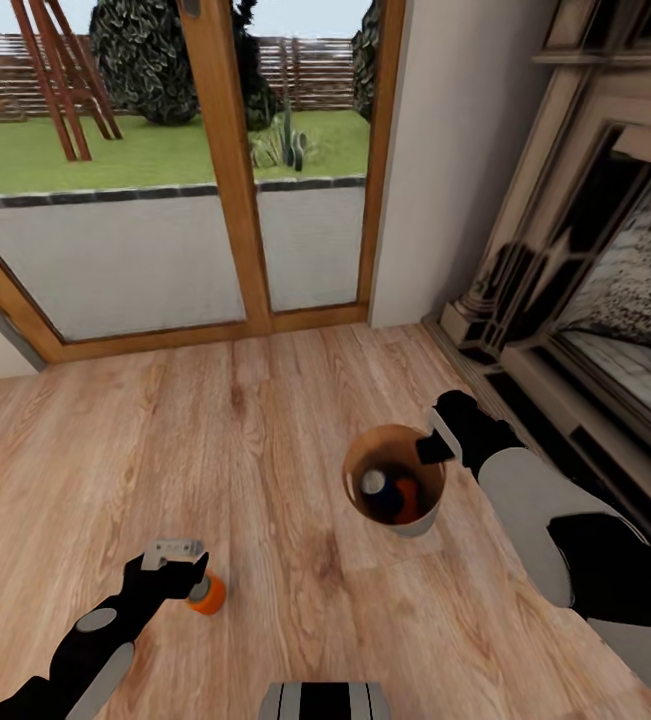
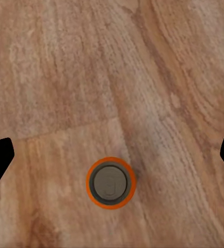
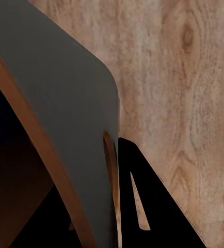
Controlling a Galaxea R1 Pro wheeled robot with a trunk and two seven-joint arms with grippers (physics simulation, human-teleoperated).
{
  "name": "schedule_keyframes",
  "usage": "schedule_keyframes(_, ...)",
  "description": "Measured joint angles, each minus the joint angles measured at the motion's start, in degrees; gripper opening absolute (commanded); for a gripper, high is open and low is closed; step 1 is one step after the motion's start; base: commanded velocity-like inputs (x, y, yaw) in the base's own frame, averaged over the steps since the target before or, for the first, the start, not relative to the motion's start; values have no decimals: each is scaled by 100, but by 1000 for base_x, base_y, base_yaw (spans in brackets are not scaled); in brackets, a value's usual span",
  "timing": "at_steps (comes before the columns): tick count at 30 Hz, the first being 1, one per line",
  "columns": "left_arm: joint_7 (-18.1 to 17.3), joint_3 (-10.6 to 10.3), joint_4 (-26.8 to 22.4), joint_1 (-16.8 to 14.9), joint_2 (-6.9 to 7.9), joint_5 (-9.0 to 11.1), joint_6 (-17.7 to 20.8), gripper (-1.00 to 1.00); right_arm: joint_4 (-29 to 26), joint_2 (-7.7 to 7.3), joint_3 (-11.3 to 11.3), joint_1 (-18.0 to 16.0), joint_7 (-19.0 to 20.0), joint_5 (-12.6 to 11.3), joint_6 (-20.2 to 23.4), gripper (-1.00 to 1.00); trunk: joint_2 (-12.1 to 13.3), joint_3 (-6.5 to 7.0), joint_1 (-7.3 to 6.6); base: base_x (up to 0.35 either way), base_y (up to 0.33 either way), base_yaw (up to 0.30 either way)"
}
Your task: Put the three can of soda from the living room inside the tash can in the kitchen.
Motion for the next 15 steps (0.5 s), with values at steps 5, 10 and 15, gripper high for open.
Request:
schedule_keyframes(5,-3,-1,-17,0,-4,41,36,100,64,-218,-12,-63,544,-32,56,-100,0,0,0,99,0,0)
schedule_keyframes(10,-3,-1,-24,0,-4,51,44,100,559,-311,-4,-351,786,20,53,-100,0,0,0,62,0,0)
schedule_keyframes(15,0,-2,-27,0,-5,53,43,100,950,-319,-10,-617,840,8,53,-100,0,0,0,11,0,0)
